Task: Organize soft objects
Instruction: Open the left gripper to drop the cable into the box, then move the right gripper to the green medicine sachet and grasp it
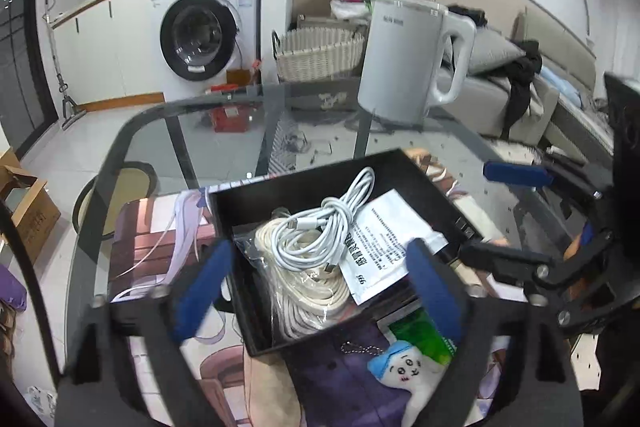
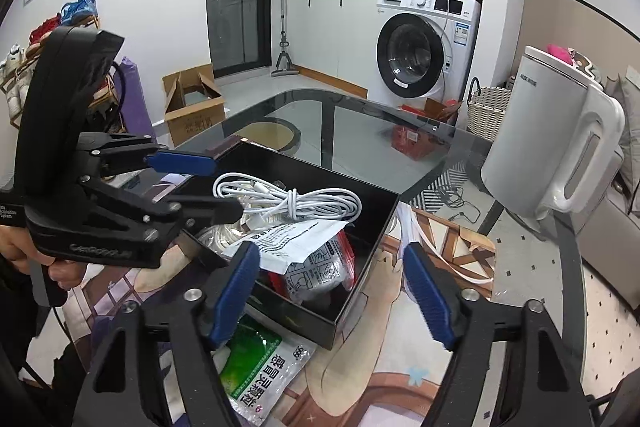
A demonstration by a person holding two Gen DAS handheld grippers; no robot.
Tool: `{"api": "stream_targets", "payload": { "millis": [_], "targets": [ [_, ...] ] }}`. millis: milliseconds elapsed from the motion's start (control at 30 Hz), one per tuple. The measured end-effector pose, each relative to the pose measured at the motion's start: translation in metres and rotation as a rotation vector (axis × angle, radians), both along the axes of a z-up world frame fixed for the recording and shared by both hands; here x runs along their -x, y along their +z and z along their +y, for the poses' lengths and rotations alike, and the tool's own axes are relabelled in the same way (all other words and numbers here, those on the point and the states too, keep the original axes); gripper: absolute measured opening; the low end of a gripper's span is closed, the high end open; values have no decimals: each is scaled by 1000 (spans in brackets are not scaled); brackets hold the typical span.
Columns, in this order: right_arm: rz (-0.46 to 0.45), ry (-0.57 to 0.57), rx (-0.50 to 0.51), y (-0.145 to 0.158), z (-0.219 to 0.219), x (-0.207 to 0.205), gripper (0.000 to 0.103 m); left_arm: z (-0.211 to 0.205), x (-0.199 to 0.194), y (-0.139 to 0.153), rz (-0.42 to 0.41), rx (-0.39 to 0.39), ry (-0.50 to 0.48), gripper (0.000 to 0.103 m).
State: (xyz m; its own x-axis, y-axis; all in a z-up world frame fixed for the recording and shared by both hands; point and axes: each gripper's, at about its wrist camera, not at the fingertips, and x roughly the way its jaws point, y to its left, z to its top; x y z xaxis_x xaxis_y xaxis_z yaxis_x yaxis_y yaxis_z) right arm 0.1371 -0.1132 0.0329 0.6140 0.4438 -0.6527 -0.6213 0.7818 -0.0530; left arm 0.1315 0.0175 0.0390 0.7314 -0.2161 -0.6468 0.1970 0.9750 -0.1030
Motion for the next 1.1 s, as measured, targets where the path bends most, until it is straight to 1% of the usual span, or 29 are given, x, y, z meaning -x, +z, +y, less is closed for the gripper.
{"api": "stream_targets", "payload": {
  "millis": [33, 100, 167, 233, 367, 567, 667, 733, 867, 1100],
  "targets": [
    [1, -1, -9, 0, -1, 2, 87, 2, 4, 2, -16, 7, 6, 99],
    [3, -2, -14, 0, -3, 6, 91, 4, 11, 5, -34, 16, 20, 103],
    [-4, -13, -16, -1, -5, 12, 101, 6, 18, 7, -59, 13, 36, 103],
    [-9, -29, -12, -1, -7, 16, 102, 7, 26, 8, -75, 1, 45, 103],
    [-19, -51, -2, -2, -13, 29, 102, 6, 44, 8, -86, -13, 38, 103],
    [1, -89, 2, -13, -29, 49, 102, 1, 64, -1, -72, -20, 28, 103],
    [13, -97, 14, -21, -34, 58, 102, -3, 70, -8, -52, -15, 17, 103],
    [28, -94, 21, -24, -36, 61, 102, -9, 75, -14, -39, -29, 8, 103],
    [28, -85, 34, -22, -39, 66, 102, -20, 79, -22, -14, -25, -21, 103],
    [45, -119, 29, -25, -52, 64, 102, -39, 78, -37, 44, -35, -70, 103]
  ]
}}
